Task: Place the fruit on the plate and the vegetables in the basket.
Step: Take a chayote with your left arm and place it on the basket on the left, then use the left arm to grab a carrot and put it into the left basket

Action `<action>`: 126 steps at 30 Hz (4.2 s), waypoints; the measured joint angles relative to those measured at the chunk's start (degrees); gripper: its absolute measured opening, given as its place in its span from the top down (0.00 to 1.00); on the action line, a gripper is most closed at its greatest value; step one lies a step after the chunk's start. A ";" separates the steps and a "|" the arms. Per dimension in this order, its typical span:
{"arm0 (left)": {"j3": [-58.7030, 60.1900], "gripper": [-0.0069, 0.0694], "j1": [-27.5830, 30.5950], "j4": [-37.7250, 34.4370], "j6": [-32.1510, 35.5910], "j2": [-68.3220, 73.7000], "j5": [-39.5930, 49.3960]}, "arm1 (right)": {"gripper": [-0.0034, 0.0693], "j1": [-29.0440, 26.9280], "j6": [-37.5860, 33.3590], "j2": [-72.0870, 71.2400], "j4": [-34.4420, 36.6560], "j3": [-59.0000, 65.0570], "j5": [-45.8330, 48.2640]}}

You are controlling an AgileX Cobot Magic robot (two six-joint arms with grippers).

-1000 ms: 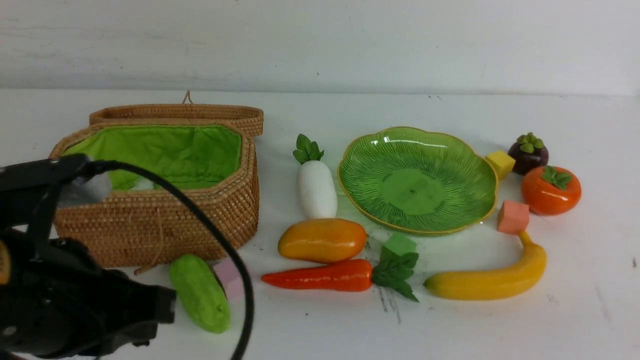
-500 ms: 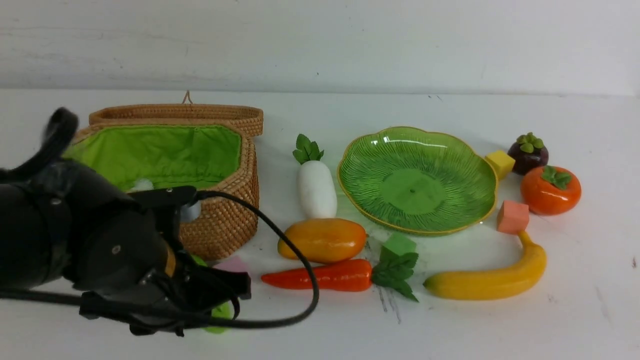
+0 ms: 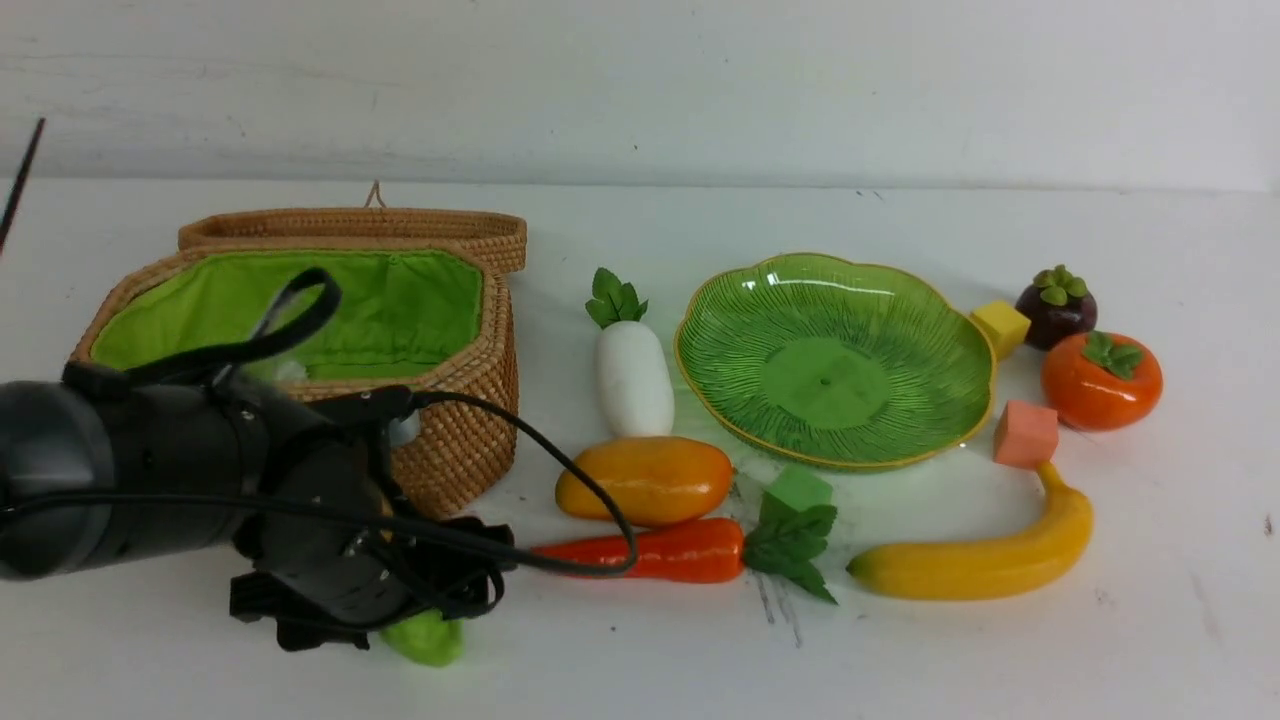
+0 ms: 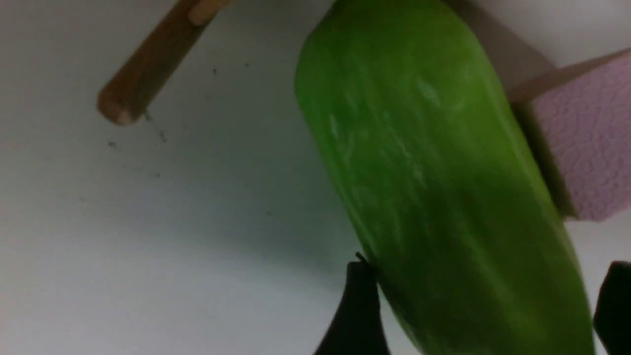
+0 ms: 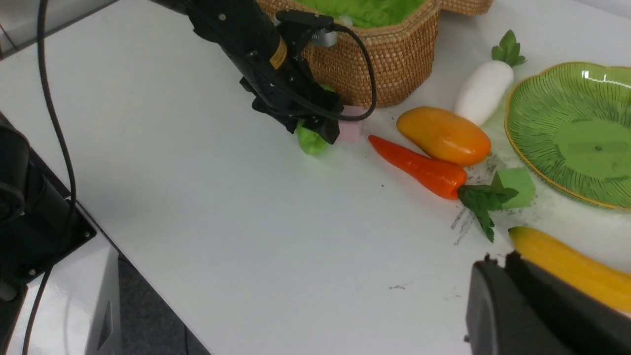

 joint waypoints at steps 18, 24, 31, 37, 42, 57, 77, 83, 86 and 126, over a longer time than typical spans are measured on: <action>-0.21 0.34 0.00 1.42 0.00 2.01 3.27 | 0.89 0.00 -0.05 0.00 0.00 0.00 2.19; -0.47 0.35 0.00 0.87 0.00 0.17 10.80 | 0.89 0.00 -0.25 0.00 0.00 0.00 2.30; -0.47 0.35 -2.97 -3.63 5.80 -10.86 22.76 | 0.88 0.00 -0.25 0.00 0.00 0.00 2.30; -0.81 0.35 -13.41 -7.85 16.35 -19.54 16.81 | 0.87 0.00 2.92 0.00 -4.62 0.00 -0.34; -8.70 0.35 -18.78 -8.90 25.78 -15.35 4.46 | 0.86 0.00 13.26 0.00 -13.17 0.00 -2.76; -50.77 0.35 -18.75 -8.51 41.54 21.40 8.95 | 0.85 0.00 16.33 0.00 -13.95 0.00 2.72; -32.08 0.35 5.33 -5.28 66.70 -7.57 26.74 | 0.82 0.00 14.13 -0.11 -14.28 0.00 1.70; -31.46 0.35 15.91 -13.22 87.53 -4.37 25.23 | 0.82 0.00 13.52 -0.11 -12.79 0.00 -0.42; -31.46 0.35 18.54 -13.06 91.80 -3.41 23.30 | 0.82 0.00 13.50 -0.11 -11.97 0.00 -0.55; -31.41 0.79 -14.31 -14.21 72.20 2.58 36.20 | 0.79 0.00 11.54 -4.03 -9.42 -0.96 4.09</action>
